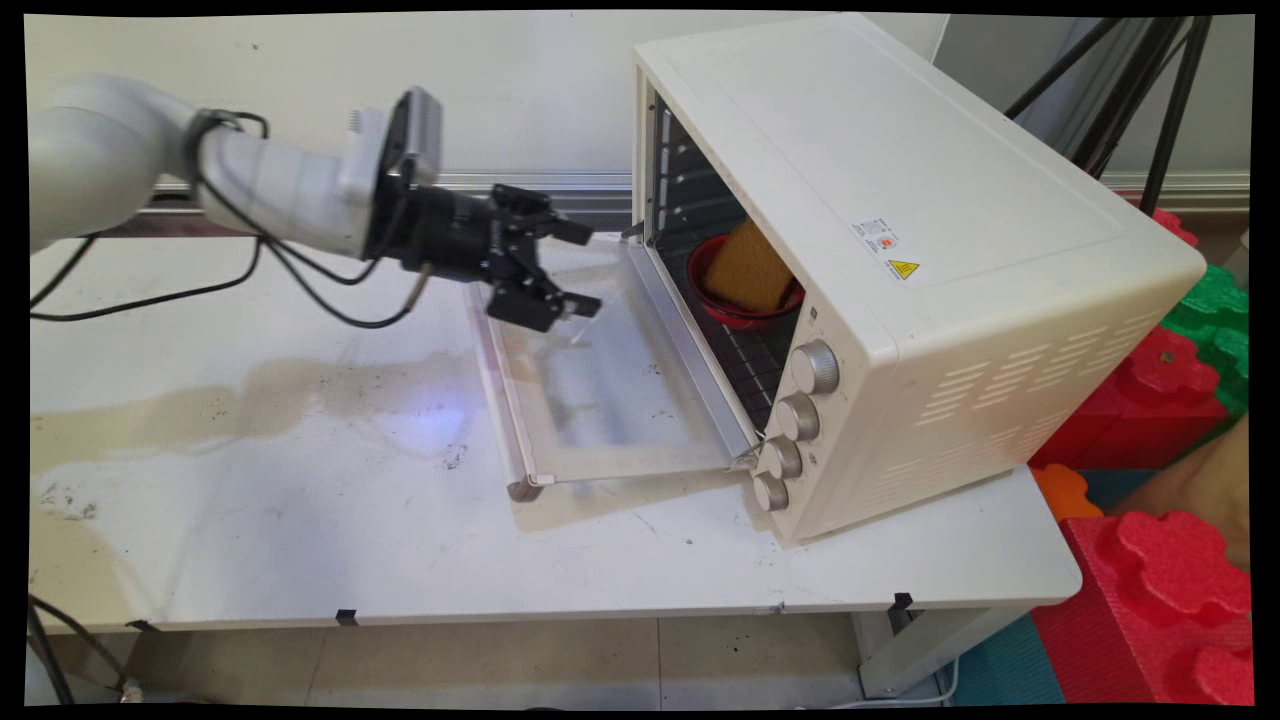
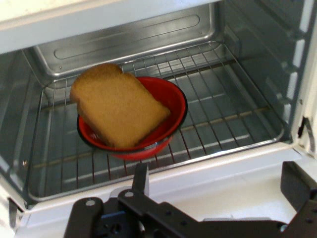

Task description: Close the oven

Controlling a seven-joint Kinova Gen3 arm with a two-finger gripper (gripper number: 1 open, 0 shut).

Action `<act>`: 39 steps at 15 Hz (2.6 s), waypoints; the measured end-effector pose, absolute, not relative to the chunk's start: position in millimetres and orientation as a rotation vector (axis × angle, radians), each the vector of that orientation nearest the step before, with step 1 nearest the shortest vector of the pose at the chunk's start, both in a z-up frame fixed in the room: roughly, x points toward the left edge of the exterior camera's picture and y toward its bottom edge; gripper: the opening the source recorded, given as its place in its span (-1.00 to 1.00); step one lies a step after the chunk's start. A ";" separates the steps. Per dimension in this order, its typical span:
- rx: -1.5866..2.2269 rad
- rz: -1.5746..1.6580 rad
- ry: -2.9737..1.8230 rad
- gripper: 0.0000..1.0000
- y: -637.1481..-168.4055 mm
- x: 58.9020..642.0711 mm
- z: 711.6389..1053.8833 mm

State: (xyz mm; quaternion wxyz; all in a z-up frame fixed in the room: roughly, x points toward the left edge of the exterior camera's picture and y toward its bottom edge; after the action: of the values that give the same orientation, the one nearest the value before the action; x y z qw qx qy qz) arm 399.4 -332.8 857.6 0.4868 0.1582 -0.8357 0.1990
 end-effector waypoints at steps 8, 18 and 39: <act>0.423 0.455 -2.048 1.00 -284.9 461.7 871.0; 0.452 0.413 -2.095 1.00 -248.0 515.9 873.7; 0.495 0.338 -2.241 1.00 -249.4 530.9 805.9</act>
State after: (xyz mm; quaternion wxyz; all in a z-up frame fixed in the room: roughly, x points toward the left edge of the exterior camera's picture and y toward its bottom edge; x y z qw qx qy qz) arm 530.9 -249.4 805.9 0.3995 0.1957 -0.8856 0.1335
